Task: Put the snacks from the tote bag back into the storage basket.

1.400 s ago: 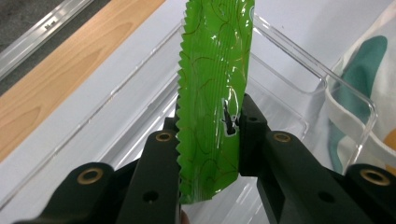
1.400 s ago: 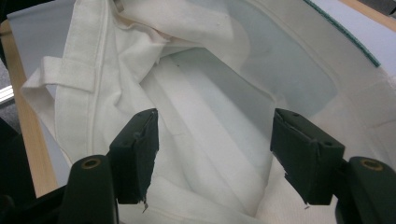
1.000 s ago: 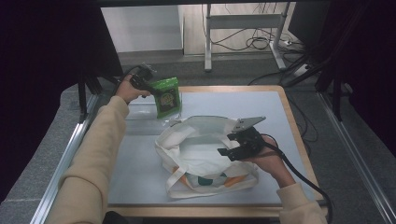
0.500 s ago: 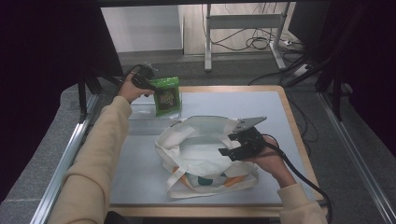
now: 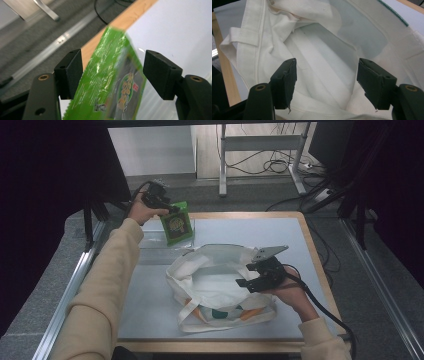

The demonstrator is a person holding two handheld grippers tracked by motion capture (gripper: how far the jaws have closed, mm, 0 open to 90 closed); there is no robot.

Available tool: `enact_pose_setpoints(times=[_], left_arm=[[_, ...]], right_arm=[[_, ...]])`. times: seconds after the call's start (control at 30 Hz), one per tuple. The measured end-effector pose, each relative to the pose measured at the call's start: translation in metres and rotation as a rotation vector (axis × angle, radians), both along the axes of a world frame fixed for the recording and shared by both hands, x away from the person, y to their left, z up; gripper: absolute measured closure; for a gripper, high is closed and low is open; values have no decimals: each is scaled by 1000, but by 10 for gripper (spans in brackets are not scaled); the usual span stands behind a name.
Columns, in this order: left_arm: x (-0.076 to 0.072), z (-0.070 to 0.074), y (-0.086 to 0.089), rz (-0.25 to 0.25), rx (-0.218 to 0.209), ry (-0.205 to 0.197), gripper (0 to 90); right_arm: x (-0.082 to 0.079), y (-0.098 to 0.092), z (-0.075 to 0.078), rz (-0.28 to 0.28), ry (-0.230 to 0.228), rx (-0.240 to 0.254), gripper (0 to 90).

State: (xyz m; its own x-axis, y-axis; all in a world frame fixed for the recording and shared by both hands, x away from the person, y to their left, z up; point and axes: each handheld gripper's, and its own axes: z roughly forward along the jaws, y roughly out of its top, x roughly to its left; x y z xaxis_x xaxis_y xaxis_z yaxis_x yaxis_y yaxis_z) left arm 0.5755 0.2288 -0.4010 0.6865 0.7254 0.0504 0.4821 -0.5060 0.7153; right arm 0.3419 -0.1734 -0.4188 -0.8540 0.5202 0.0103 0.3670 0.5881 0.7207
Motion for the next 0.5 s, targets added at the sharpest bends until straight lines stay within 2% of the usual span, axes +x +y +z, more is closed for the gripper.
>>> enact_pose_setpoints(times=[0.07,0.1,0.13,0.17,0.27,0.5], left_arm=[[-2,4,1,7,-43,-5,325],[-3,6,2,3,-35,-8,324],[-4,6,1,1,-56,-3,326],[-5,8,2,-4,-47,2,325],[-9,10,1,3,-86,14,338],[-22,13,-4,-38,-102,37,343]], right_arm=[[0,0,1,0,-2,1,322],[0,-1,1,-1,-1,3,322],[-1,-1,1,-1,-1,4,322],[-1,-1,1,0,-2,4,322],[-1,-1,1,1,-3,5,322],[-3,-1,1,2,-7,5,322]])
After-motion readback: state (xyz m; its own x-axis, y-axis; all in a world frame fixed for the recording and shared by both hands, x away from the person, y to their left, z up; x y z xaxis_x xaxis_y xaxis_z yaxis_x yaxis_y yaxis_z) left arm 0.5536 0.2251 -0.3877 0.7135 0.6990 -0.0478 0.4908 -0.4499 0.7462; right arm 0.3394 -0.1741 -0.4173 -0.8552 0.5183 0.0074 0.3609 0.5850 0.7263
